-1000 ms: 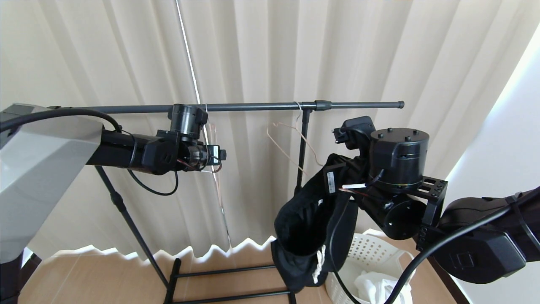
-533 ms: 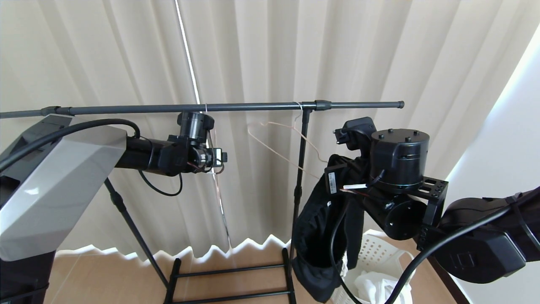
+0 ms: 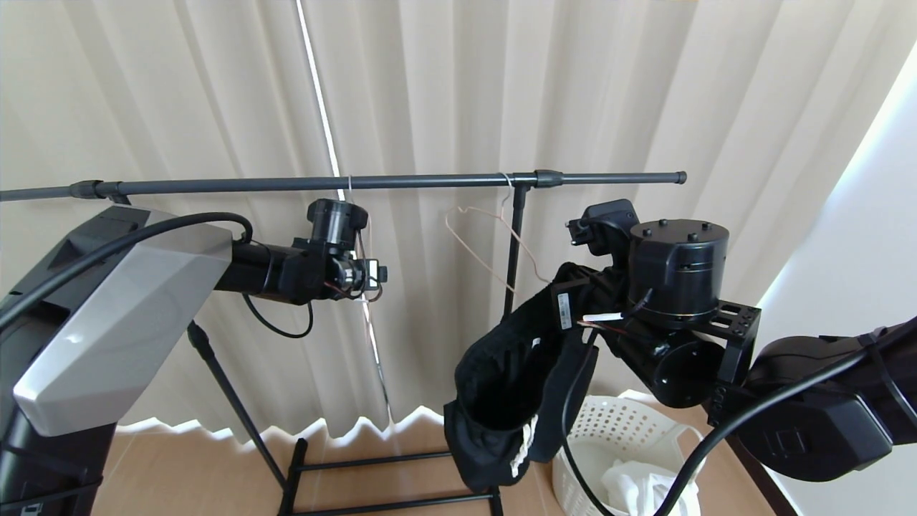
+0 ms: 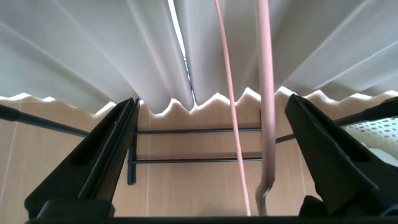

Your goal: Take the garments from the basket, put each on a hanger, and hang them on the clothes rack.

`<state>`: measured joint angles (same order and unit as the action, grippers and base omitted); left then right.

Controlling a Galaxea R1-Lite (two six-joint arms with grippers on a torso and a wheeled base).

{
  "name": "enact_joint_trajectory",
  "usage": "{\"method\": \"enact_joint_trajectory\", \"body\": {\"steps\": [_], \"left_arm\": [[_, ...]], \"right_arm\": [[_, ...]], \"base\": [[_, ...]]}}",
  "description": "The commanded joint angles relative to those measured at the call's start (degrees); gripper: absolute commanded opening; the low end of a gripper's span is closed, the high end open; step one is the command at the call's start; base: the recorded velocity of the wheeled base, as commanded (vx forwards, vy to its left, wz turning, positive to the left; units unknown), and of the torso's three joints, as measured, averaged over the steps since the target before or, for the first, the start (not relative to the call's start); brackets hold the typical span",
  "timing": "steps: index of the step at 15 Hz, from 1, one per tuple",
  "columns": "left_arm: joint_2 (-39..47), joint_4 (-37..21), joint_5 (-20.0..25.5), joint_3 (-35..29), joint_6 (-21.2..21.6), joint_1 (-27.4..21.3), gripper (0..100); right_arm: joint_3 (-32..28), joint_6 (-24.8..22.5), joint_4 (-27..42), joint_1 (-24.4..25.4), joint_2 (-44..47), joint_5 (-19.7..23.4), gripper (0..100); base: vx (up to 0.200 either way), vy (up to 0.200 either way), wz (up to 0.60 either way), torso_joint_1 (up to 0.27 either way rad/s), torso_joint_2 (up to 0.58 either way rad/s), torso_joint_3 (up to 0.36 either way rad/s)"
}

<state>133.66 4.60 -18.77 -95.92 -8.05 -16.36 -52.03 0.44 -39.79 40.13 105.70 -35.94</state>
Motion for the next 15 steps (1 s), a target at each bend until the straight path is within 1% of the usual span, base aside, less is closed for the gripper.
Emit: {"method": "enact_joint_trajectory", "body": {"steps": [1,11,12,15], "left_arm": [[0.7,0.0,0.1,-0.6,0.0,0.0,100],[1.5,0.1,0.1,-0.5,0.0,0.1,100],[1.5,0.1,0.1,-0.5,0.0,0.1,0],[1.5,0.1,0.1,-0.7,0.0,0.3,0]], "right_arm": [[0.0,0.0,0.0,0.0,0.0,0.0,0],[0.0,0.0,0.0,0.0,0.1,0.0,0],[0.0,0.0,0.0,0.0,0.1,0.0,0],[0.1,0.0,0.0,0.0,0.1,0.0,0]], "base": [[0.000,0.000,0.00,0.000,0.00,0.000],[0.000,0.000,0.00,0.000,0.00,0.000],[0.000,0.000,0.00,0.000,0.00,0.000],[0.000,0.000,0.00,0.000,0.00,0.000]]}}
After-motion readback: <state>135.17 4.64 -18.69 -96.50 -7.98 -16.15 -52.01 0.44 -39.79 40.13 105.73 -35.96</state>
